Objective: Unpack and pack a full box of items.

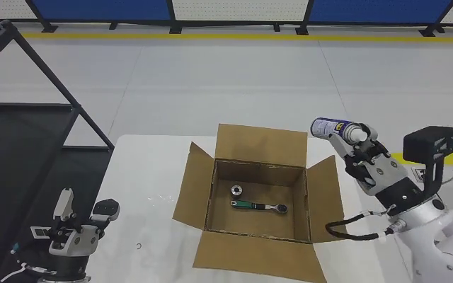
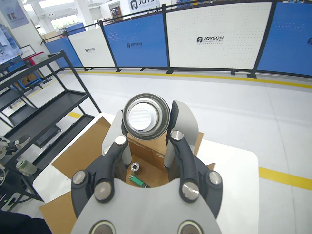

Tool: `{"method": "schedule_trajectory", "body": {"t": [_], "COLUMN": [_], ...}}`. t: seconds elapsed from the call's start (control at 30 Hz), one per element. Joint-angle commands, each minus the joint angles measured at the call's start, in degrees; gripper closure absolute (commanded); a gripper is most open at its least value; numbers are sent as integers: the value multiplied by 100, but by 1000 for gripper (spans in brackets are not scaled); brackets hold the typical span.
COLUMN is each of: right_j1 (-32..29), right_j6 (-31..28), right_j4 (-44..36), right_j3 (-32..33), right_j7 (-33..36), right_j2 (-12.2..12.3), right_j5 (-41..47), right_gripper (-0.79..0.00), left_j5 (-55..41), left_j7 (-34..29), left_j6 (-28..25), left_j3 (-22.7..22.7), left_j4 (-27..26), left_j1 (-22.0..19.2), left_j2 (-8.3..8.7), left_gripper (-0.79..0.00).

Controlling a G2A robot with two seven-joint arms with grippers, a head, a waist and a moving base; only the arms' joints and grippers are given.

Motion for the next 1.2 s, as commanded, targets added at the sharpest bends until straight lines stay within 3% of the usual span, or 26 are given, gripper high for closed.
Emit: {"method": "schedule_trajectory", "body": {"t": [0.0, 0.13, 0.3, 0.43, 0.8, 1.0, 1.17], "right_j1": [4, -21, -187, -383, -383, -505, -704], "right_j6": [-42, -100, -208, -238, -238, -296, -262], "right_j4": [0, 0, 0, 0, 0, 37, 63], "right_j3": [333, 1035, 1928, 2400, 2400, 2383, 2467], "right_j7": [77, 354, 912, 1515, 1515, 1289, 1099], "right_j2": [21, 72, 147, 209, 209, 213, 239], "right_j5": [106, 394, 722, 860, 860, 874, 963], "right_gripper": [0, 0, 0, 0, 0, 0, 0], "left_j5": [-88, -548, -919, -475, -295, 974, 2043], "left_j7": [-26, -487, -1735, -2513, -2585, -2904, -3262], "left_j6": [-37, 27, 205, 252, 212, 673, 1083], "left_j3": [-100, -445, -761, -811, -822, -495, -166], "left_j4": [34, 172, 317, 433, 490, 338, 353], "left_j1": [-16, -26, -18, 36, 43, -162, -693], "left_j2": [5, 37, 121, 197, 213, 332, 461], "left_gripper": [-785, -785, -785, -785, -785, -785, -785]}}
